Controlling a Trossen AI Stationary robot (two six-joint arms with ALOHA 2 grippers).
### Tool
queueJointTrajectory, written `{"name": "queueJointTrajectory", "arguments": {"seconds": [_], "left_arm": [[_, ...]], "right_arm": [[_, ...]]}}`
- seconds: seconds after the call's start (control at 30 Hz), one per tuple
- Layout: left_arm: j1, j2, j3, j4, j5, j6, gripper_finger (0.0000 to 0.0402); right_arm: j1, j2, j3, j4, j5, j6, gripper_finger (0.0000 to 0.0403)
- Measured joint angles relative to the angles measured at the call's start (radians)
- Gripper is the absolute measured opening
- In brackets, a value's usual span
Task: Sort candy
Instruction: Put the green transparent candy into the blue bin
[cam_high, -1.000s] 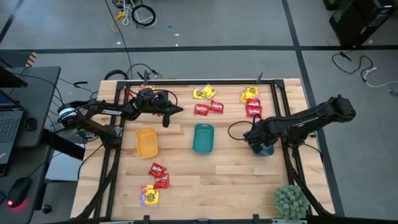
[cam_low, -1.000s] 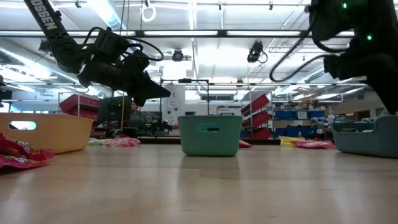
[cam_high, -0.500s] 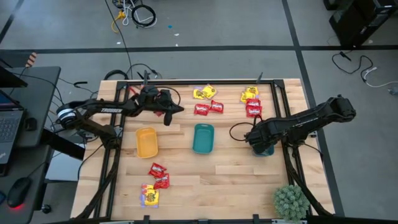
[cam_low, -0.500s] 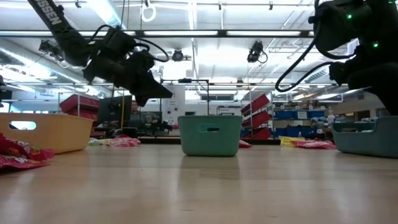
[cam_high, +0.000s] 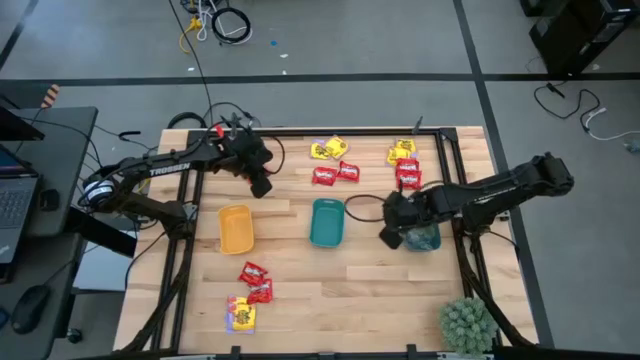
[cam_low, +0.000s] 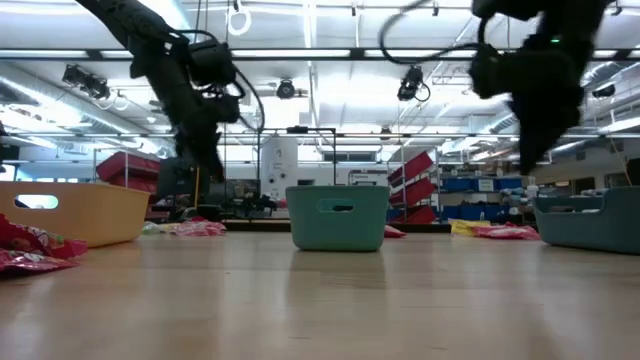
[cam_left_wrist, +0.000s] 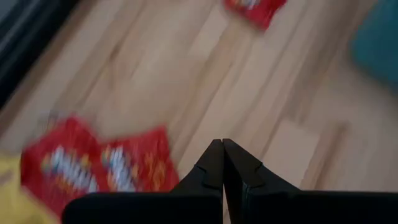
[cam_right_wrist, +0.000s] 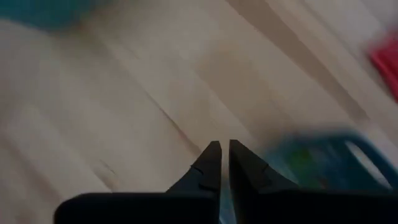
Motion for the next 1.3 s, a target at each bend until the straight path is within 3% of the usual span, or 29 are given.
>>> {"name": "queueJointTrajectory", "arguments": {"seconds": [0.1, 0.3, 0.7, 0.9, 1.3], "left_arm": [[0.013, 0.0, 0.0, -0.083, -0.038, -0.039, 0.0], [0.03, 0.0, 0.0, -0.224, -0.152, -0.112, 0.0014], [0.04, 0.0, -0.004, -0.284, -0.347, -0.13, 0.0137], [0.116, 0.001, -0.004, -0.294, -0.349, -0.15, 0.0172], [0.245, 0.084, -0.004, -0.263, -0.312, -0.134, 0.0175]], "right_arm": [[-0.038, 0.0, -0.013, 0.184, -0.007, -0.122, 0.0028], [-0.101, 0.002, -0.015, 0.364, -0.009, -0.299, 0.0028], [-0.15, 0.002, -0.015, 0.444, -0.012, -0.433, 0.0029], [-0.15, 0.002, -0.015, 0.456, -0.013, -0.445, 0.0029], [-0.15, 0.003, -0.015, 0.466, -0.013, -0.461, 0.0029]]}}
